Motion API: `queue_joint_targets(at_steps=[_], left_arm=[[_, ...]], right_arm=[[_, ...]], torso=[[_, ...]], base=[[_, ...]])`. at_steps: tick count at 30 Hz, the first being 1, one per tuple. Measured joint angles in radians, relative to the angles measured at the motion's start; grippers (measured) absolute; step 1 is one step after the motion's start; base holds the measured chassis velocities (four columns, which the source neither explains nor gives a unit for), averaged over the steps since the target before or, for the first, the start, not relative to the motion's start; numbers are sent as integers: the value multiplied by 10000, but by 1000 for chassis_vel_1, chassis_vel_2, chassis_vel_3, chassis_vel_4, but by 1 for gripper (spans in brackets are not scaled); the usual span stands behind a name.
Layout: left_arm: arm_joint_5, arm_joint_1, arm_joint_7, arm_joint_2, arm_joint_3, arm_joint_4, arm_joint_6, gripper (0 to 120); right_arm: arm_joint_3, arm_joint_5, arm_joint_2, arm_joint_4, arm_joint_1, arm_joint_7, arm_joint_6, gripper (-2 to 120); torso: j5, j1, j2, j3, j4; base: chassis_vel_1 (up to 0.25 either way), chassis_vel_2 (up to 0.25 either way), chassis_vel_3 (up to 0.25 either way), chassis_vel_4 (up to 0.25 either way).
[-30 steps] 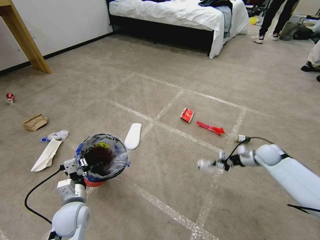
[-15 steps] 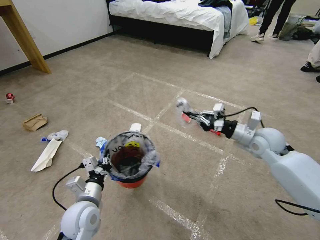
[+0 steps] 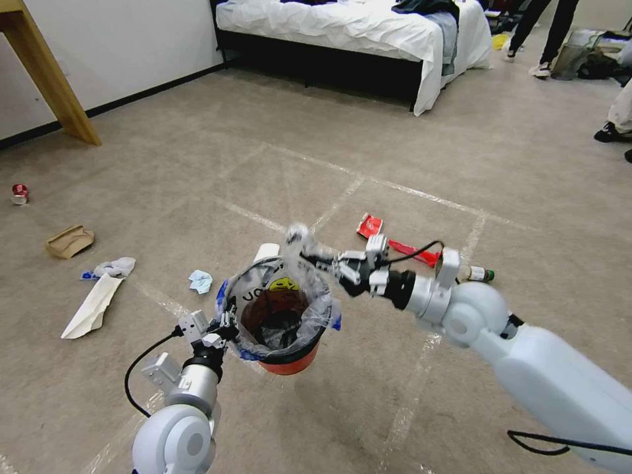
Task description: Pick up the trash bin and place the garbage on the floor into it.
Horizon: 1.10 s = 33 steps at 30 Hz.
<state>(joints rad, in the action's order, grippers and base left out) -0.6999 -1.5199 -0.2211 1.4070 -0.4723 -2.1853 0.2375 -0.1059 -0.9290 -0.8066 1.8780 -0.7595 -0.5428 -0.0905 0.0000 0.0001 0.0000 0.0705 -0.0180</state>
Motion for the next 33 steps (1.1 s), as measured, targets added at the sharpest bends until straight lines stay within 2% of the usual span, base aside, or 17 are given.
queue_joint_targets(at_steps=[2, 5, 7, 8, 9, 11, 13, 14, 16, 17, 20, 22, 23, 28, 33], left_arm=[[57, -128, 48, -4, 62, -176, 21, 4], [117, -194, 87, -6, 115, -237, 46, 4], [312, -336, 130, 37, 315, -272, 87, 4], [312, -336, 130, 37, 315, -272, 87, 4], [431, -372, 183, 75, 406, -265, 89, 4], [527, -393, 244, 108, 470, -233, 92, 4], [681, -409, 308, 171, 597, -153, 99, 4], [681, -409, 308, 171, 597, -153, 99, 4], [704, -368, 309, 207, 621, -78, 100, 4], [704, -368, 309, 207, 621, -78, 100, 4], [633, -252, 276, 200, 514, 20, 101, 4], [593, -227, 264, 192, 485, 32, 107, 4], [523, -175, 242, 176, 444, 49, 119, 4], [403, -71, 173, 169, 388, 82, 143, 4], [374, -52, 160, 161, 377, 87, 149, 4]], right_arm=[[-66, 258, -136, -104, -214, 83, 64, 13], [-93, 364, -215, -125, -298, 131, 81, 17], [-173, 562, -419, -126, -430, 269, 90, 30], [-173, 562, -419, -126, -430, 269, 90, 30], [-244, 643, -514, -119, -440, 334, 90, 37], [-295, 695, -573, -108, -439, 397, 90, 40], [-378, 799, -642, -81, -429, 445, 91, 51], [-378, 799, -642, -81, -429, 445, 91, 51], [-352, 900, -607, -25, -481, 390, 101, 62], [-352, 900, -607, -25, -481, 390, 101, 62], [12, 916, -353, 219, -777, 176, 122, 79], [86, 920, -277, 261, -852, 94, 136, 82], [206, 936, -167, 311, -975, -40, 176, 90], [611, 953, -60, 500, -1315, -154, 212, 99], [637, 1299, -102, 304, -1373, -187, 278, 100]], torso=[[1, -1, 0, 0, 0], [0, 0, 1, 0, 0], [0, 0, 1, 0, 0], [0, 0, 1, 0, 0], [0, -1, 1, 1, 1], [0, -1, 1, 1, 2], [0, 0, 0, 1, 2], [0, 0, 0, 1, 2], [0, -1, 1, 1, 3], [0, -1, 1, 1, 3], [0, -1, 1, 1, 0], [1, 0, 1, 1, 1], [-1, -1, 1, 1, 0], [0, -1, 1, 0, -1], [0, 0, 0, 1, 1]], base=[[0, 0, 0, 0], [0, 0, 0, 0], [0, 0, 0, 0], [0, 0, 0, 0], [0, 0, 0, 0], [0, 0, 0, 0], [0, 0, 0, 0], [0, 0, 0, 0], [0, 0, 0, 0], [0, 0, 0, 0], [0, 0, 0, 0], [0, 0, 0, 0], [0, 0, 0, 0], [0, 0, 0, 0], [0, 0, 0, 0]])
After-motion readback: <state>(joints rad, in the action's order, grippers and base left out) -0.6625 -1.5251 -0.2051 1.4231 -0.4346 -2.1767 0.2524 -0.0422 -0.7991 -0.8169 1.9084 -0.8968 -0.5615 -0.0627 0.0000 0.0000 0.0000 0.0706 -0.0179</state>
